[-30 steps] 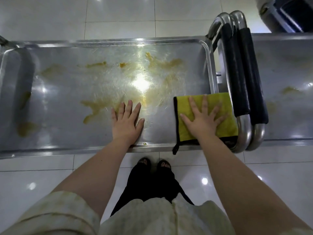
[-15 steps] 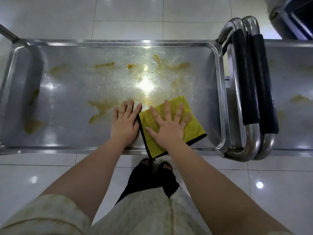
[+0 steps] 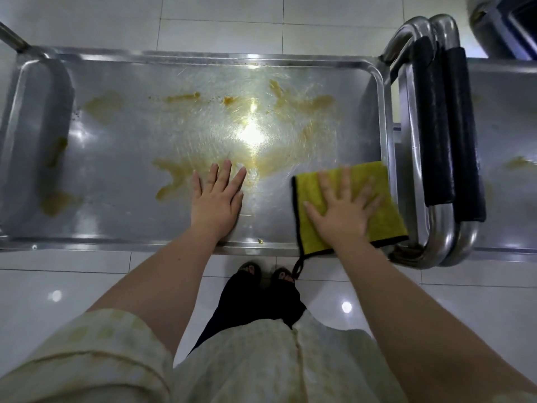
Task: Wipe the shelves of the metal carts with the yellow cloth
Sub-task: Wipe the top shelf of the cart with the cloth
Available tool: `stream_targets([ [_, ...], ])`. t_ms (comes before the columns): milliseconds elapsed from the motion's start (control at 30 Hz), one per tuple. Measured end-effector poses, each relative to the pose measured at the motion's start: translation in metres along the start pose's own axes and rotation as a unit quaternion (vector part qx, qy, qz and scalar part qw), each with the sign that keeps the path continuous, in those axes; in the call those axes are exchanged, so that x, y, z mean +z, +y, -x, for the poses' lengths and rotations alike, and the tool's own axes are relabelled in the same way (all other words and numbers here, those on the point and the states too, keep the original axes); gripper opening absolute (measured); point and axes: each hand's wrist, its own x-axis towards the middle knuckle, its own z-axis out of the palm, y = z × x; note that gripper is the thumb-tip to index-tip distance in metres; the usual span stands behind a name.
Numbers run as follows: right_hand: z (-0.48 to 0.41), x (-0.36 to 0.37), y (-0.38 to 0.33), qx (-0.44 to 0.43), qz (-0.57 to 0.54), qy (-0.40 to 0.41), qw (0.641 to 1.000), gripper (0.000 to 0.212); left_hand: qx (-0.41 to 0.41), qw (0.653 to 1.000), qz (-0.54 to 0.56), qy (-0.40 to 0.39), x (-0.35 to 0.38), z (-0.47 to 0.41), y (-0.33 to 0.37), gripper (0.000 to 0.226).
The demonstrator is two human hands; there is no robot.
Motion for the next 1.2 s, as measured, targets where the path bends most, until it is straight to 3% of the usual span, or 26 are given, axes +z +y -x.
stream_targets([
  [133,0.057,0.033,-0.091,-0.157,0.018,-0.009,0.987,0.076,0.003,0.998,-0.053,-0.017,-0.005,-0.002,-0.002,0.053],
  [267,0.056,0.032,-0.100,-0.152,0.002,-0.002,0.988,0.077,0.029,0.997,-0.075,-0.013,-0.009,-0.001,-0.010,0.052],
  [367,0.034,0.024,-0.048,-0.095,0.025,-0.003,0.995,0.079,0.042,0.998,-0.055,-0.011,-0.013,-0.001,-0.013,0.051],
  [500,0.012,0.007,0.035,0.040,-0.031,-0.008,0.999,0.081,0.033,0.998,-0.041,-0.020,-0.012,0.001,-0.010,0.052],
  [633,0.003,-0.003,0.034,0.093,-0.040,-0.017,0.995,0.081,0.018,0.999,-0.048,-0.017,-0.008,0.000,-0.009,0.052],
  [700,0.000,-0.004,0.006,0.069,-0.038,-0.020,0.997,0.080,0.013,0.999,-0.049,-0.017,-0.005,0.002,-0.008,0.052],
  [867,0.001,-0.004,-0.093,-0.108,0.015,-0.034,0.994,0.080,0.024,0.998,-0.047,-0.026,-0.005,0.001,-0.009,0.056],
  [933,0.000,-0.004,-0.120,-0.125,0.005,-0.038,0.991,0.079,0.047,0.997,-0.044,-0.034,-0.006,-0.002,-0.016,0.061],
  [1033,-0.003,-0.006,-0.141,0.002,-0.104,-0.033,0.994,0.079,0.093,0.995,0.026,-0.021,-0.019,-0.011,-0.031,0.059],
  [1133,-0.006,-0.005,-0.158,0.159,-0.169,-0.021,0.972,0.084,0.108,0.993,0.052,0.022,-0.035,-0.033,-0.047,0.055],
  [1200,-0.009,-0.004,-0.167,0.190,-0.176,-0.021,0.966,0.086,0.115,0.992,0.041,0.022,-0.042,-0.057,-0.049,0.055],
])
